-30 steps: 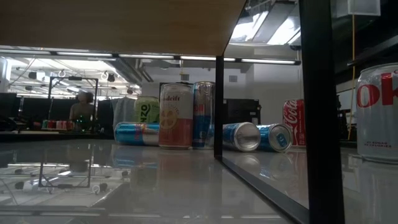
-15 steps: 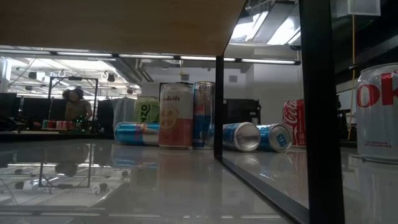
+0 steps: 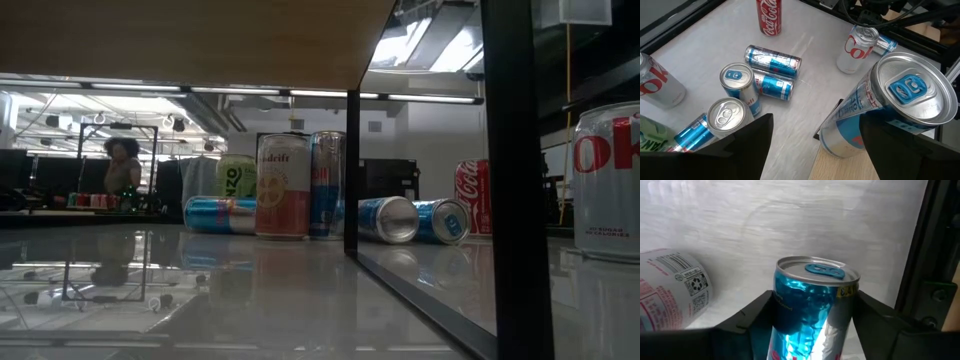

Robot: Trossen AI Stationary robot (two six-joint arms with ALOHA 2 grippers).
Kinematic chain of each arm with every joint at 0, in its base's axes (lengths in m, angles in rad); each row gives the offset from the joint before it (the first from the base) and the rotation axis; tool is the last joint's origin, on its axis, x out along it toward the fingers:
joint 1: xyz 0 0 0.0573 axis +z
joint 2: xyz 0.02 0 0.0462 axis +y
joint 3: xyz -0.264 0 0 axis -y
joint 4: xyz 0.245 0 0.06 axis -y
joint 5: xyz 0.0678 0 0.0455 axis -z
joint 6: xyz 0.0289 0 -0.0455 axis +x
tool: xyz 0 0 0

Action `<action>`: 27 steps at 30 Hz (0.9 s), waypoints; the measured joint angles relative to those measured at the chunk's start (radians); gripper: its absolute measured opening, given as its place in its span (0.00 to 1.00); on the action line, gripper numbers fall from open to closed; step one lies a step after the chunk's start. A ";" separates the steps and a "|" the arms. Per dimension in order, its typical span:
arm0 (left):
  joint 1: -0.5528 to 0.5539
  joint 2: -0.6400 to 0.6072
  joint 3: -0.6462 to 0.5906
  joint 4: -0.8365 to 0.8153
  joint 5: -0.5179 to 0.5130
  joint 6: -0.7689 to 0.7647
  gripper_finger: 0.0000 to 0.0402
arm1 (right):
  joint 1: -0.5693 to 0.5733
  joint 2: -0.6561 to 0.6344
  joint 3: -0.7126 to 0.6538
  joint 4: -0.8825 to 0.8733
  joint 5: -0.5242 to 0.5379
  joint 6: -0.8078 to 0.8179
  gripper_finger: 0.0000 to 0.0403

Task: Place canned beverage on shelf
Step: Put the blue soda can on the shelf aligned with the blue soda can

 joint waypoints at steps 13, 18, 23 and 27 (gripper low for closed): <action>0.000 0.000 0.000 0.000 0.000 0.000 0.73 | 0.000 -0.008 0.031 -0.010 0.064 -0.029 0.53; 0.000 0.000 0.000 0.000 0.000 0.001 0.73 | 0.000 -0.008 0.098 -0.059 0.139 -0.047 0.53; 0.000 0.000 0.000 0.000 0.000 0.006 0.73 | 0.000 -0.008 0.178 -0.148 0.165 -0.077 0.52; 0.000 0.000 0.000 0.000 0.000 0.008 0.73 | 0.000 -0.009 0.250 -0.197 0.196 -0.124 0.54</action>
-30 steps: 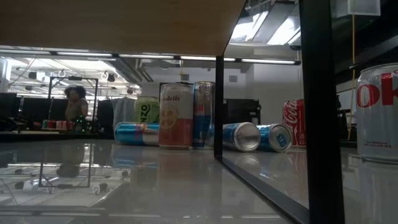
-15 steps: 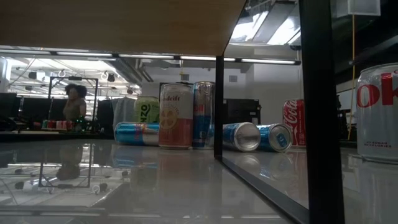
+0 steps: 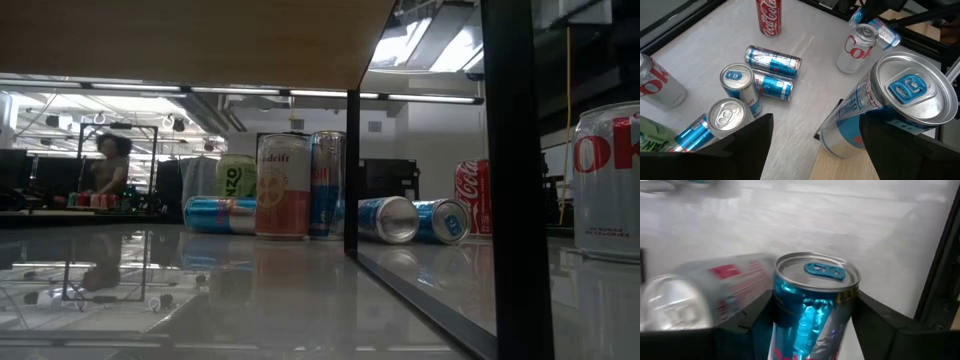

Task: Place canned beverage on shelf
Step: Put the blue soda can on the shelf aligned with the blue soda can

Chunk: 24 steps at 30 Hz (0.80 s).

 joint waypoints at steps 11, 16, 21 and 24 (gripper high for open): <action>0.000 0.000 0.000 0.000 0.002 0.000 0.73 | 0.000 0.000 0.184 -0.042 0.147 -0.162 0.53; -0.005 0.000 0.000 0.000 0.009 0.000 0.73 | 0.000 0.000 0.216 -0.040 0.183 -0.208 0.52; -0.023 0.000 0.000 0.000 0.010 0.000 0.73 | 0.000 0.000 0.217 -0.037 0.182 -0.213 0.53; -0.039 0.000 0.000 0.000 0.011 -0.001 0.73 | 0.000 0.000 0.217 -0.033 0.187 -0.218 0.52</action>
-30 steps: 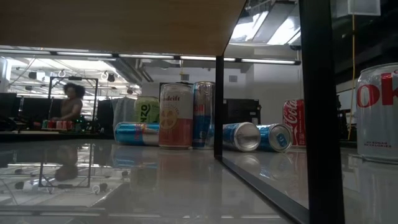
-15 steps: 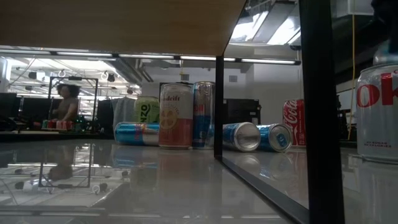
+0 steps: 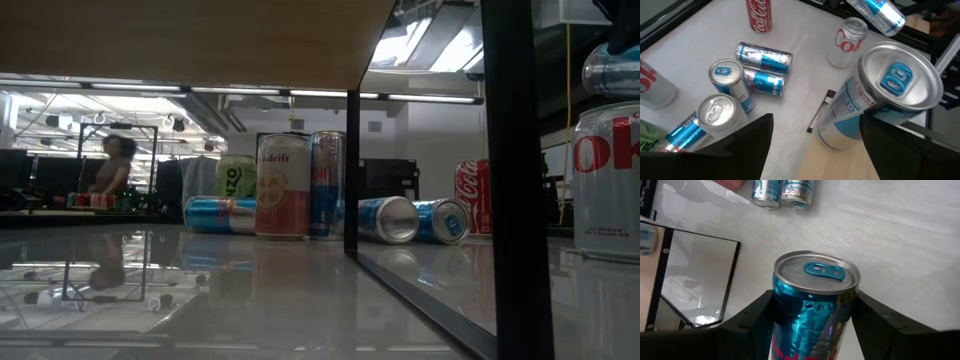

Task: Place canned beverage on shelf
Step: Put the blue soda can on the shelf aligned with the blue soda can

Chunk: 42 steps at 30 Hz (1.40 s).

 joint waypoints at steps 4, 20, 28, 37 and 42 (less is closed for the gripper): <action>-0.016 0.000 0.000 0.000 0.002 0.000 0.73 | 0.000 0.000 0.000 0.024 0.027 -0.034 0.53; -0.025 0.000 0.000 0.000 0.037 -0.002 0.73 | 0.000 0.000 0.000 0.127 0.092 -0.105 0.54; -0.026 0.000 0.000 0.000 0.102 -0.003 0.73 | 0.000 0.000 0.000 0.251 0.182 -0.219 0.54; -0.026 0.000 0.000 0.000 0.193 -0.003 0.73 | 0.000 0.009 0.000 0.415 0.306 -0.400 0.54; -0.026 0.000 0.000 0.000 0.236 -0.003 0.73 | 0.000 0.032 0.000 0.531 0.369 -0.519 0.54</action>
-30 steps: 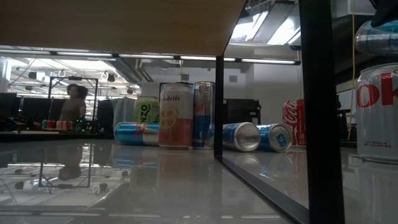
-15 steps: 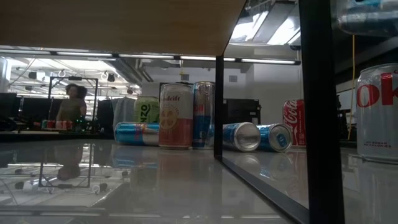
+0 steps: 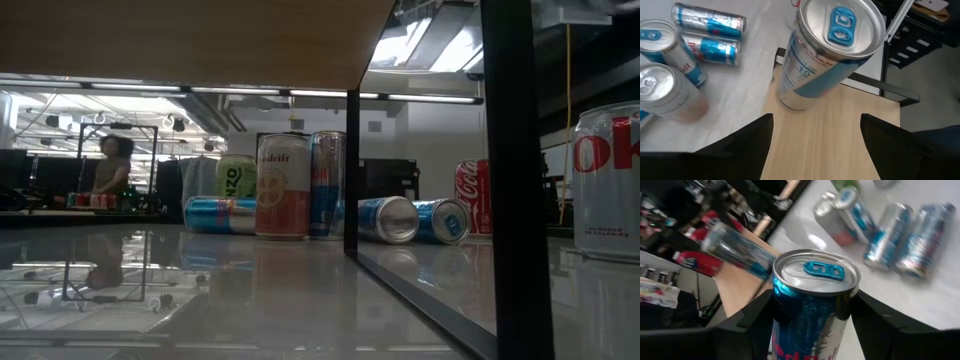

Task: Place canned beverage on shelf
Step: Put the blue soda can on the shelf aligned with the blue soda can

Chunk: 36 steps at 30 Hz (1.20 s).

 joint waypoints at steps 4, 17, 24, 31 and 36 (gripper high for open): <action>0.000 0.000 0.000 0.000 0.001 -0.003 0.73 | 0.000 0.024 0.000 0.107 0.048 -0.103 0.54; -0.059 0.000 0.000 0.000 -0.010 -0.013 0.73 | 0.000 0.147 0.000 0.593 0.118 -0.530 0.54; -0.135 0.000 0.000 0.001 -0.100 -0.155 0.73 | 0.000 0.249 0.050 0.769 0.117 -0.822 0.54; -0.187 0.000 0.000 0.052 -0.232 -0.206 0.73 | 0.000 0.408 0.244 0.770 0.165 -1.107 0.54; -0.197 0.000 0.000 0.052 -0.271 -0.202 0.73 | -0.001 0.530 0.378 0.770 0.251 -1.181 0.54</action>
